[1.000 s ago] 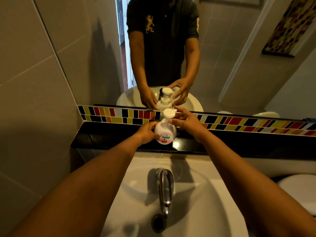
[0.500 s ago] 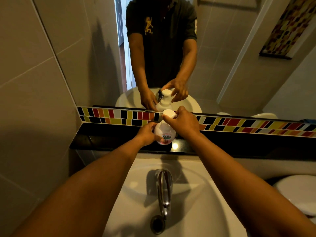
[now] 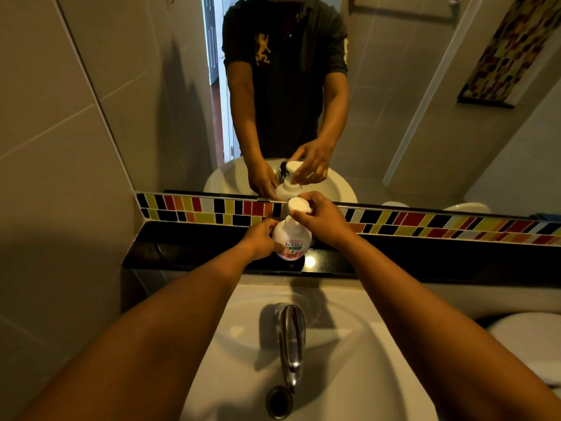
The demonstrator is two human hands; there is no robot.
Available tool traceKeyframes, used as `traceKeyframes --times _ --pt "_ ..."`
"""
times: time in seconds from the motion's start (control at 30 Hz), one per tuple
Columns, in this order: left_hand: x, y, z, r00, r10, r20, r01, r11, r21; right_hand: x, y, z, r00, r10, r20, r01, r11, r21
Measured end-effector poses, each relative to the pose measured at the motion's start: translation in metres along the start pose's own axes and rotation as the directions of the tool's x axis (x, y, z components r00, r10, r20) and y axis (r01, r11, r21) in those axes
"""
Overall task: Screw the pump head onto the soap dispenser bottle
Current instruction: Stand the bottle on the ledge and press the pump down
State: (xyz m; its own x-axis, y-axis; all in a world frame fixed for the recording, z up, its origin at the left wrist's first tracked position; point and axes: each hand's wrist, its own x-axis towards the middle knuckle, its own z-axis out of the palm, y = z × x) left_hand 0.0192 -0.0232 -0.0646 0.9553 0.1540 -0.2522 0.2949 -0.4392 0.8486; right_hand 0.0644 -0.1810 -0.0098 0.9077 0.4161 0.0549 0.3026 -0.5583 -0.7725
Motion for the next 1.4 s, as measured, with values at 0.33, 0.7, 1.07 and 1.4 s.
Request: traceKeyframes --times 0.33,0.7,1.07,1.4 --pt "-0.001 0.001 0.000 1.000 -0.003 -0.006 0.003 1.000 0.009 -0.004 0.005 0.009 1.000 -0.021 0.007 0.020 0.992 0.123" --pt "-0.001 0.002 -0.001 1.000 -0.003 0.013 0.003 1.000 0.010 -0.007 0.004 -0.014 0.984 -0.012 0.176 -0.032 0.969 0.246" --pt "-0.003 0.003 0.000 1.000 -0.010 0.006 0.010 1.000 -0.002 -0.005 0.004 -0.009 0.992 0.021 0.121 -0.057 0.950 0.307" --pt "-0.005 -0.003 -0.001 1.000 0.026 0.000 -0.026 0.996 -0.080 -0.013 0.014 -0.007 0.993 0.052 0.108 -0.084 0.945 0.317"
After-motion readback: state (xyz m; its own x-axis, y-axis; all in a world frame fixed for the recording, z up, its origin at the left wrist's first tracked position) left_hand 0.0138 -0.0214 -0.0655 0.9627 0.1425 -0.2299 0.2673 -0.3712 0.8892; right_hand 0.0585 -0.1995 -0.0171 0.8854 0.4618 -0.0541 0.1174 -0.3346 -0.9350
